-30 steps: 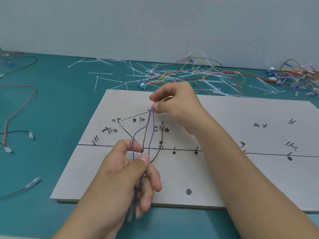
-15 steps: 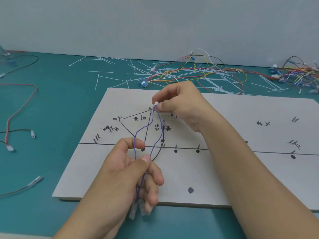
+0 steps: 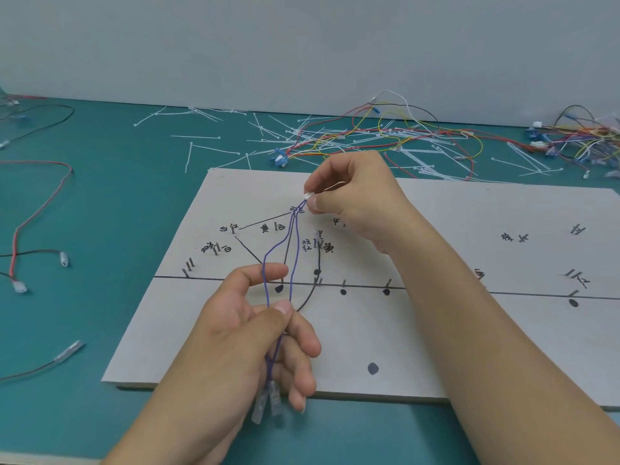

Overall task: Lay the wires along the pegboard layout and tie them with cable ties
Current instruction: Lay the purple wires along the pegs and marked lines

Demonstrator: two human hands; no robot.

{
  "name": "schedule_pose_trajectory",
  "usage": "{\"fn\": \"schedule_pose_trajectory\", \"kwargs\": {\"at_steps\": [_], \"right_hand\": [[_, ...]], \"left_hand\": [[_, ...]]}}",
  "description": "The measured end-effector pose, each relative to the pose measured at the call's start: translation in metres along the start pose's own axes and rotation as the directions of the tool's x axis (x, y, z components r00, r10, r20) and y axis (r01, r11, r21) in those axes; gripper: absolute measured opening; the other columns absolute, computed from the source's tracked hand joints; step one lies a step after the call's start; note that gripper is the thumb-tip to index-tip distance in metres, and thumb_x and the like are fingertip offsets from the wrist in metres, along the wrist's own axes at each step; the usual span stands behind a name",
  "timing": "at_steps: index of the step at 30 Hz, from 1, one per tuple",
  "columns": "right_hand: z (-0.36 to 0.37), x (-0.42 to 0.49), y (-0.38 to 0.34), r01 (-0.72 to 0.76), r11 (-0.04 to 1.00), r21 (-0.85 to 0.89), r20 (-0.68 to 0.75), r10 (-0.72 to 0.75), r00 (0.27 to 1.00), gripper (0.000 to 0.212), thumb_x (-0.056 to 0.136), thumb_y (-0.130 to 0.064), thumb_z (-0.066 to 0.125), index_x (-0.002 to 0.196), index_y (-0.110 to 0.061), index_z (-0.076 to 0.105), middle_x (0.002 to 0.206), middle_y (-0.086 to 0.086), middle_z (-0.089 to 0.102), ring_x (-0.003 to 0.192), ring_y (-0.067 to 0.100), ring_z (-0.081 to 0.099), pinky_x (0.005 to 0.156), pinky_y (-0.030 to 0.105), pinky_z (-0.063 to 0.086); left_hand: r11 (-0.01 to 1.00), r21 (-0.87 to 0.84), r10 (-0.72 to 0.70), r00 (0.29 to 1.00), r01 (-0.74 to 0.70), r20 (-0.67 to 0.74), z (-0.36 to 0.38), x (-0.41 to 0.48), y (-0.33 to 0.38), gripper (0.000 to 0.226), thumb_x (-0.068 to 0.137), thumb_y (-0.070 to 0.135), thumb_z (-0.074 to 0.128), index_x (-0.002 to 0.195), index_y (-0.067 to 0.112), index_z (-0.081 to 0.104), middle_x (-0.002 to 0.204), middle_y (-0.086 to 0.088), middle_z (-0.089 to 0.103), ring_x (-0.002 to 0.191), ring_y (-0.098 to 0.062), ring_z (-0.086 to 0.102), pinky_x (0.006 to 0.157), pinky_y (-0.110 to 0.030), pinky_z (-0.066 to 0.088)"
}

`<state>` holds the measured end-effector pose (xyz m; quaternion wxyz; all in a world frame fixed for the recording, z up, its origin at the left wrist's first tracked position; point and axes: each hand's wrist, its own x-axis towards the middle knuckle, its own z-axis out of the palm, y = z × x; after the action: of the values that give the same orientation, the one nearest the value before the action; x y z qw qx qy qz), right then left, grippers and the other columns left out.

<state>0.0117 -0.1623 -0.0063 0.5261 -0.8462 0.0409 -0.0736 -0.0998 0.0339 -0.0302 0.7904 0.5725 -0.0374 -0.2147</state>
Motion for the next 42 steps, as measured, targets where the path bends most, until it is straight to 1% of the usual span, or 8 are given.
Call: {"fn": "schedule_pose_trajectory", "kwargs": {"at_steps": [8,11,15,20,25,27,36,42], "right_hand": [[0.012,0.002,-0.004,0.092,0.965,-0.247,0.004,-0.093,0.996,0.018,0.077,-0.007,0.079,0.08,-0.025,0.08,0.053,-0.031,0.061,0.057,-0.011,0.058,0.05,0.002,0.038],[0.014,0.002,-0.004,0.082,0.96,-0.267,-0.058,-0.101,0.993,0.029,0.075,0.003,0.065,0.076,-0.021,0.08,0.048,-0.02,0.058,0.053,-0.01,0.055,0.047,0.004,0.037],[0.016,0.001,-0.004,0.074,0.953,-0.293,-0.059,-0.095,0.994,0.034,0.071,0.006,0.056,0.072,-0.02,0.078,0.048,-0.017,0.056,0.052,-0.004,0.054,0.045,0.008,0.039],[0.012,-0.001,-0.008,0.044,0.955,-0.293,-0.024,-0.054,0.998,0.039,0.073,0.003,0.053,0.082,-0.025,0.079,0.07,-0.016,0.065,0.059,-0.007,0.058,0.046,0.004,0.039],[-0.001,-0.006,-0.008,-0.027,0.912,-0.408,0.092,0.071,0.993,0.032,0.08,-0.007,0.06,0.087,-0.032,0.078,0.071,-0.018,0.06,0.071,0.003,0.056,0.083,0.031,0.047],[-0.002,-0.007,-0.007,-0.008,0.897,-0.442,0.128,0.072,0.989,0.023,0.081,-0.012,0.067,0.086,-0.032,0.078,0.068,-0.017,0.057,0.068,0.003,0.054,0.087,0.034,0.046],[0.008,0.003,0.002,0.076,0.892,-0.445,0.065,-0.053,0.996,0.009,0.089,-0.021,0.075,0.092,-0.03,0.077,0.079,-0.019,0.063,0.076,0.0,0.055,0.082,0.032,0.047],[0.014,0.009,0.007,0.14,0.916,-0.376,0.032,-0.138,0.99,0.016,0.082,-0.012,0.077,0.088,-0.025,0.07,0.089,-0.011,0.07,0.069,-0.003,0.055,0.056,0.004,0.038]], "left_hand": [[0.999,-0.045,0.016,1.0,-0.017,-0.025,0.002,-0.003,-0.002,0.043,0.094,0.008,0.067,0.129,0.028,0.052,0.069,-0.029,0.065,0.037,-0.034,0.058,0.039,-0.032,0.05],[0.998,-0.052,0.02,0.999,-0.022,-0.031,0.002,-0.002,-0.005,0.045,0.101,0.004,0.047,0.133,0.036,0.049,0.07,-0.03,0.066,0.039,-0.036,0.06,0.04,-0.034,0.051],[0.999,-0.03,0.017,1.0,-0.017,-0.018,0.002,-0.001,-0.006,0.051,0.107,0.002,0.043,0.138,0.042,0.044,0.071,-0.029,0.067,0.04,-0.036,0.06,0.04,-0.034,0.052],[1.0,-0.024,0.014,1.0,-0.014,-0.025,0.002,0.001,-0.005,0.05,0.108,0.003,0.042,0.141,0.041,0.042,0.073,-0.027,0.068,0.041,-0.036,0.061,0.041,-0.033,0.052],[0.999,-0.036,0.011,0.999,-0.012,-0.036,0.001,0.0,-0.005,0.049,0.108,0.004,0.043,0.14,0.04,0.044,0.072,-0.026,0.069,0.041,-0.036,0.061,0.041,-0.033,0.052],[0.999,-0.04,0.009,0.999,-0.011,-0.043,0.001,0.0,-0.005,0.049,0.108,0.004,0.044,0.14,0.04,0.044,0.072,-0.026,0.069,0.04,-0.036,0.061,0.041,-0.033,0.052],[0.999,-0.034,0.005,0.999,-0.007,-0.038,0.001,-0.001,-0.004,0.042,0.107,0.004,0.046,0.136,0.034,0.047,0.071,-0.026,0.069,0.039,-0.035,0.061,0.04,-0.033,0.052],[1.0,-0.01,-0.008,0.999,0.008,-0.041,0.003,-0.002,-0.003,0.042,0.107,0.005,0.047,0.137,0.034,0.046,0.074,-0.028,0.07,0.039,-0.036,0.062,0.041,-0.032,0.052]]}}
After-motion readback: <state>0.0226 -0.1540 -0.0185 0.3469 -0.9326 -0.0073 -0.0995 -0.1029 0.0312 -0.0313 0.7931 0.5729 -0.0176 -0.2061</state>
